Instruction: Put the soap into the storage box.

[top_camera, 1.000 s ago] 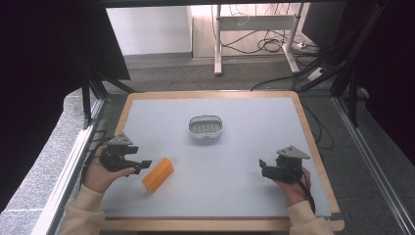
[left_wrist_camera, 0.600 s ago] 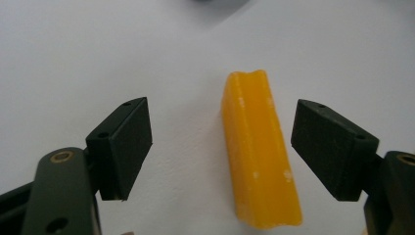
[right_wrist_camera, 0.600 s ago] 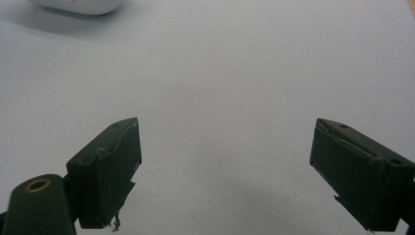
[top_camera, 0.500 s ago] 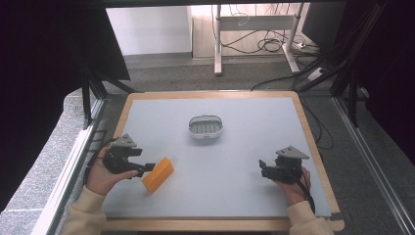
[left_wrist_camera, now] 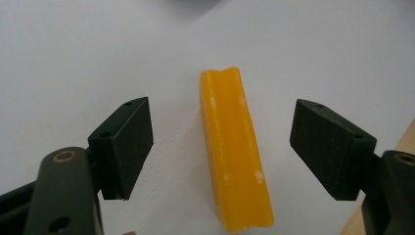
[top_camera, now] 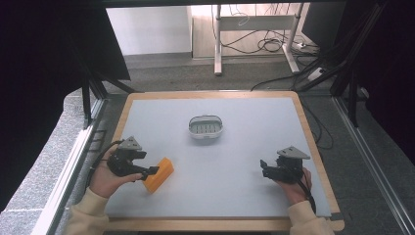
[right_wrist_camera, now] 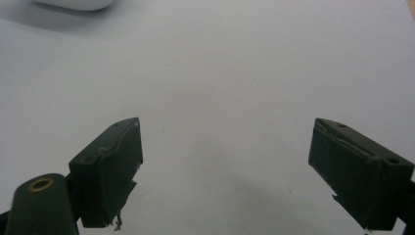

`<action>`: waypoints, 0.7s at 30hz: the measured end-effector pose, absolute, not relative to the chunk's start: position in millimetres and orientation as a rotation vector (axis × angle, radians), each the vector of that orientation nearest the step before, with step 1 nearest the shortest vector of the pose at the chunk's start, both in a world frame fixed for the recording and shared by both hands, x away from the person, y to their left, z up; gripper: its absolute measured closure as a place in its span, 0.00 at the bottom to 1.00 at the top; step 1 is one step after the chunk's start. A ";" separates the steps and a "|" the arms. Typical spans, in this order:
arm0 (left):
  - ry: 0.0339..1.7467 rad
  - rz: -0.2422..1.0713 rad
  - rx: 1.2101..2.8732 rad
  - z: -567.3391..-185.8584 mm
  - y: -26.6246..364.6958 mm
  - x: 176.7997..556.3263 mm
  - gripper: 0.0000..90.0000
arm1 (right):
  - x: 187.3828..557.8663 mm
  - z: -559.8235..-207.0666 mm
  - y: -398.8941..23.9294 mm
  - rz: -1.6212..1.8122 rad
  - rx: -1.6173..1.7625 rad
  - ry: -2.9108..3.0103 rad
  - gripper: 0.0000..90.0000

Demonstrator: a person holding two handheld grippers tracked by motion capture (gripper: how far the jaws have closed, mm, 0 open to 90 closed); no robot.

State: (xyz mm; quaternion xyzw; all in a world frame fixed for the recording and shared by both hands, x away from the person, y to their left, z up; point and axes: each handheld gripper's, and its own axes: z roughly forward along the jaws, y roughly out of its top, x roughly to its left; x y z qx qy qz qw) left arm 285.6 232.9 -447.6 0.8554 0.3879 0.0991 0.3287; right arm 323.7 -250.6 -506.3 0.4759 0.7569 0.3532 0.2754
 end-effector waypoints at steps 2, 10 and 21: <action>1.015 0.251 2.247 -449.0 231.1 285.6 0.27 | 323.6 -506.4 -250.6 0.947 1.280 2.032 0.14; 1.006 0.217 2.278 -454.2 221.9 284.9 0.26 | 323.6 -507.8 -250.5 0.937 1.280 2.035 0.14; 1.010 0.213 2.323 -462.0 210.4 284.8 0.26 | 322.3 -508.5 -247.6 0.924 1.270 2.042 0.14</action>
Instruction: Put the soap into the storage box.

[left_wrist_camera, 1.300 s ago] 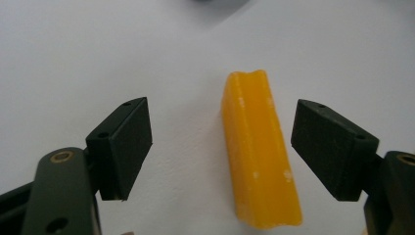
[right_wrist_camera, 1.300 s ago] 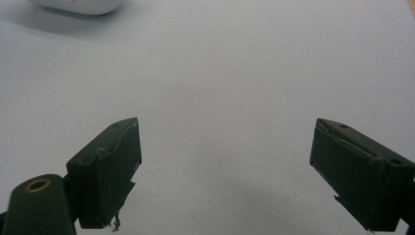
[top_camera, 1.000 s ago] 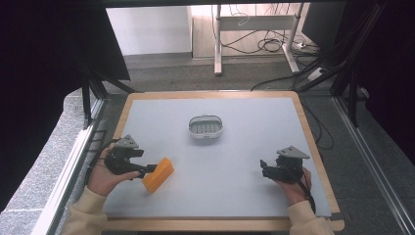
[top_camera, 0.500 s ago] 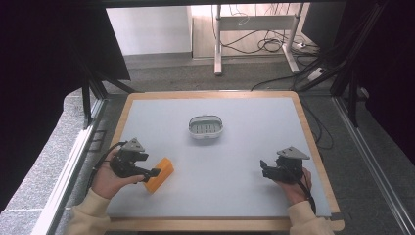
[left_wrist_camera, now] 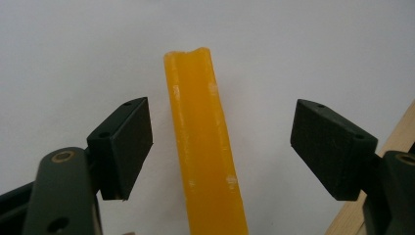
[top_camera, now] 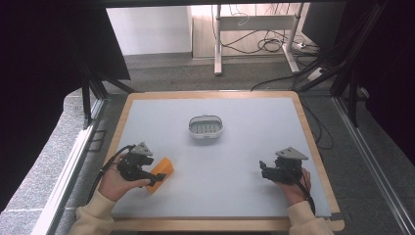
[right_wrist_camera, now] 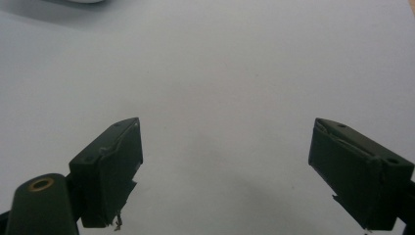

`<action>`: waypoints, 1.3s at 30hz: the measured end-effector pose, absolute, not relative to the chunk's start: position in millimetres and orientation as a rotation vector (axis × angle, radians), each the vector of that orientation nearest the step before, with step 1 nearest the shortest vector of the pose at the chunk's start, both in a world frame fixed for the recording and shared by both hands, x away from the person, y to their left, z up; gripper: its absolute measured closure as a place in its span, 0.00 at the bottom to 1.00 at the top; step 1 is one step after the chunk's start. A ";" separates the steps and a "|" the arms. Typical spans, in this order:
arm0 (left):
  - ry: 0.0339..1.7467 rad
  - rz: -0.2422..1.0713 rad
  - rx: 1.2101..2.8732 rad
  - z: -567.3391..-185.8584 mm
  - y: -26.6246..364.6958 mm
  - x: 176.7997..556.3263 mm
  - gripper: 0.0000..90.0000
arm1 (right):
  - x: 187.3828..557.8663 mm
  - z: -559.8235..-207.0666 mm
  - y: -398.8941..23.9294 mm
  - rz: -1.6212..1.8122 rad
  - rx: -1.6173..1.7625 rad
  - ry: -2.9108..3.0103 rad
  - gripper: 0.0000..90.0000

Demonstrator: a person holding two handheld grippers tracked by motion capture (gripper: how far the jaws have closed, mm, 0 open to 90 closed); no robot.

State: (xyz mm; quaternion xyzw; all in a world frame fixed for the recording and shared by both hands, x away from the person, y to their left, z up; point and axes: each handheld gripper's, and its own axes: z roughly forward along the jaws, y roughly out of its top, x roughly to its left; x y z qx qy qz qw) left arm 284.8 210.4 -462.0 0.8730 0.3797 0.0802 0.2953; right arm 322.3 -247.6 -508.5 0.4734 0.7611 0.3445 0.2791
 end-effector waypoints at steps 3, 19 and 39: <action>1.022 0.216 2.335 -465.1 207.5 285.8 0.26 | 321.8 -508.4 -246.9 0.921 1.264 2.041 0.14; 1.120 0.195 2.383 -491.1 199.0 301.3 0.35 | 322.5 -509.5 -245.6 0.894 1.252 2.049 0.14; 1.188 0.140 2.415 -505.4 196.1 307.0 0.68 | 322.5 -509.8 -244.4 0.877 1.225 2.051 0.14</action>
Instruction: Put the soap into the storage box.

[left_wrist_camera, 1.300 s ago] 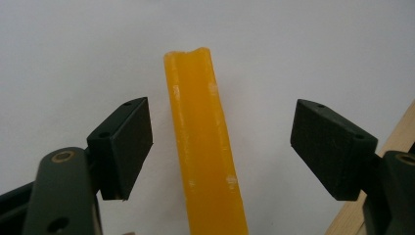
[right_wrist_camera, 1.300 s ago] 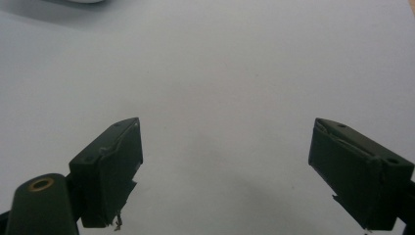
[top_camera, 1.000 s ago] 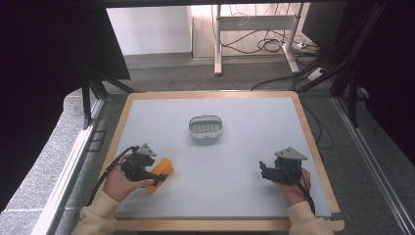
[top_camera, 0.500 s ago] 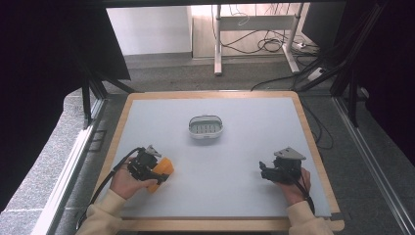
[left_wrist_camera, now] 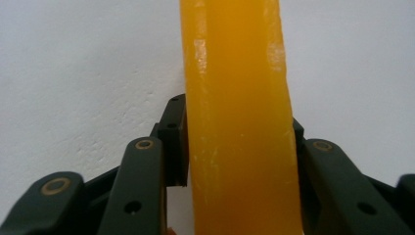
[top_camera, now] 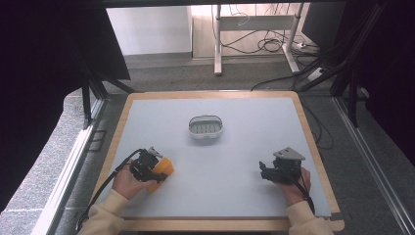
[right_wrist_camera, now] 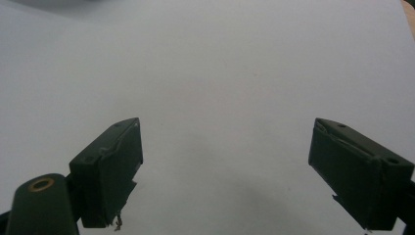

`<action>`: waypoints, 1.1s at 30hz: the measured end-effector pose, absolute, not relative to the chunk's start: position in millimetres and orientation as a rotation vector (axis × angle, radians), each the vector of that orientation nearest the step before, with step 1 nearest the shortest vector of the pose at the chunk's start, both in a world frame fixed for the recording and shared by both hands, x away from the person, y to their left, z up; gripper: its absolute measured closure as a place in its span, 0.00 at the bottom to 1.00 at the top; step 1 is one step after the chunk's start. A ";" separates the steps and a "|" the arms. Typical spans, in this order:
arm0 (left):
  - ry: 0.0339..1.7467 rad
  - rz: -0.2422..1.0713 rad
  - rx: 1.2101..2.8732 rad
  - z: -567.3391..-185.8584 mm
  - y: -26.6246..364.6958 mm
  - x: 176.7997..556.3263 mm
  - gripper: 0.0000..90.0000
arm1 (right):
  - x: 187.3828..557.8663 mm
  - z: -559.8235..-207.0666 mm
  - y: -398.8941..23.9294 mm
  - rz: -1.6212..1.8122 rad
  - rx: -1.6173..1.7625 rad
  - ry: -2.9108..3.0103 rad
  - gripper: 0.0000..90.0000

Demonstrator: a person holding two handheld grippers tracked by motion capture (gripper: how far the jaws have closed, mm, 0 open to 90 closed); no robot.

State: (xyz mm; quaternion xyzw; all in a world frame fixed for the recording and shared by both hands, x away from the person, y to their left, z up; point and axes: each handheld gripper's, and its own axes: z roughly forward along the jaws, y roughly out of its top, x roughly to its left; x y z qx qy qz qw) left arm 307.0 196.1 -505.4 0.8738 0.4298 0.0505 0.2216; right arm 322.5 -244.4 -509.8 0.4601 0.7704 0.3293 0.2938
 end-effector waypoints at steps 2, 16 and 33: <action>1.194 0.134 2.408 -505.3 196.8 307.3 0.68 | 322.6 -509.8 -244.6 0.876 1.224 2.050 0.14; 1.173 0.169 2.358 -488.3 202.8 302.4 0.69 | 322.5 -509.6 -243.3 0.869 1.220 2.041 0.14; 1.142 0.212 2.327 -474.1 210.5 298.7 0.69 | 322.8 -510.4 -243.3 0.860 1.217 2.049 0.14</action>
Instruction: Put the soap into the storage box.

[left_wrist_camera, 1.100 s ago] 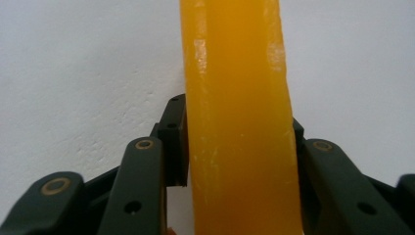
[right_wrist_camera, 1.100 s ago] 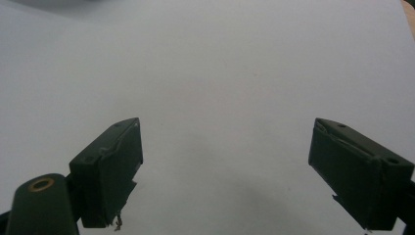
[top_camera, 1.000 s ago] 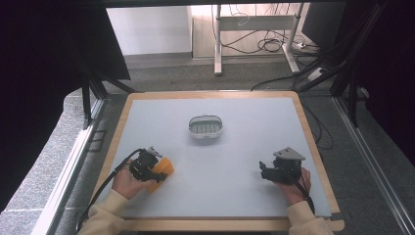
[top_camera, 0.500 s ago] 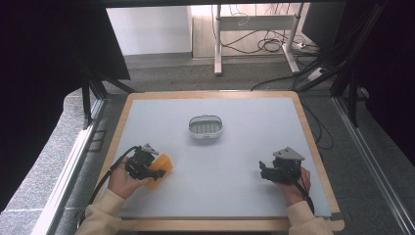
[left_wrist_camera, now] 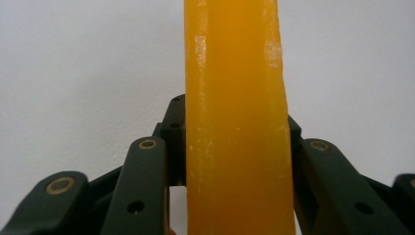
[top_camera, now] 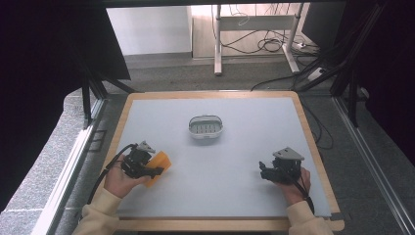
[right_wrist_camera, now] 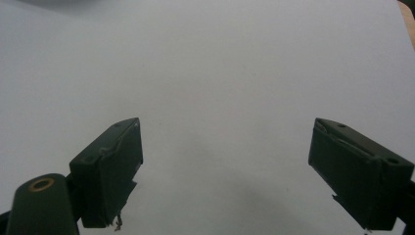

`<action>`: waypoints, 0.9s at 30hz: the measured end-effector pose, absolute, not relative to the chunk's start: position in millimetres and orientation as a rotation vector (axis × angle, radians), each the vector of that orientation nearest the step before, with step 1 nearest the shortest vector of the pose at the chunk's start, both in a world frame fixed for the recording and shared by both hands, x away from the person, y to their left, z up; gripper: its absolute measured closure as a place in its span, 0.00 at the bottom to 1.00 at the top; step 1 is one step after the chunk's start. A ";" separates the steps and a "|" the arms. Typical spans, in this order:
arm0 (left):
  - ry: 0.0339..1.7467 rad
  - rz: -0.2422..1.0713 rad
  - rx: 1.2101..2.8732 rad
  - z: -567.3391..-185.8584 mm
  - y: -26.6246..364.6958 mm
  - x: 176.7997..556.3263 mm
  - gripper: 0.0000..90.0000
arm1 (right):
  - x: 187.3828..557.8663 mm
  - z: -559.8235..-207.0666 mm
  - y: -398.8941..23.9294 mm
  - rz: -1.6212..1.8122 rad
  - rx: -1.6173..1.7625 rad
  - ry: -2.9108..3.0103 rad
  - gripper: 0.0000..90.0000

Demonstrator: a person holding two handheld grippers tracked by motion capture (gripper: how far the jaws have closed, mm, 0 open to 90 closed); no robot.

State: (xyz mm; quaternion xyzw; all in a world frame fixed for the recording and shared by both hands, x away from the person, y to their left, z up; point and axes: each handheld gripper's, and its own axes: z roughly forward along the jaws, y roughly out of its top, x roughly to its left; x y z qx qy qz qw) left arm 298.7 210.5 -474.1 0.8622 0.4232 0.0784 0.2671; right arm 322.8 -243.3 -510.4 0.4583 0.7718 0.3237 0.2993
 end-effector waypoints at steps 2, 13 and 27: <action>1.142 0.218 2.323 -472.5 211.6 298.0 0.69 | 322.7 -510.1 -243.3 0.858 1.219 2.048 0.14; 1.093 0.207 2.299 -463.4 209.7 298.9 0.69 | 320.3 -510.1 -239.0 0.879 1.214 2.062 0.14; 1.038 0.220 2.297 -446.3 208.2 311.4 0.69 | 321.5 -511.1 -240.1 0.876 1.226 2.060 0.14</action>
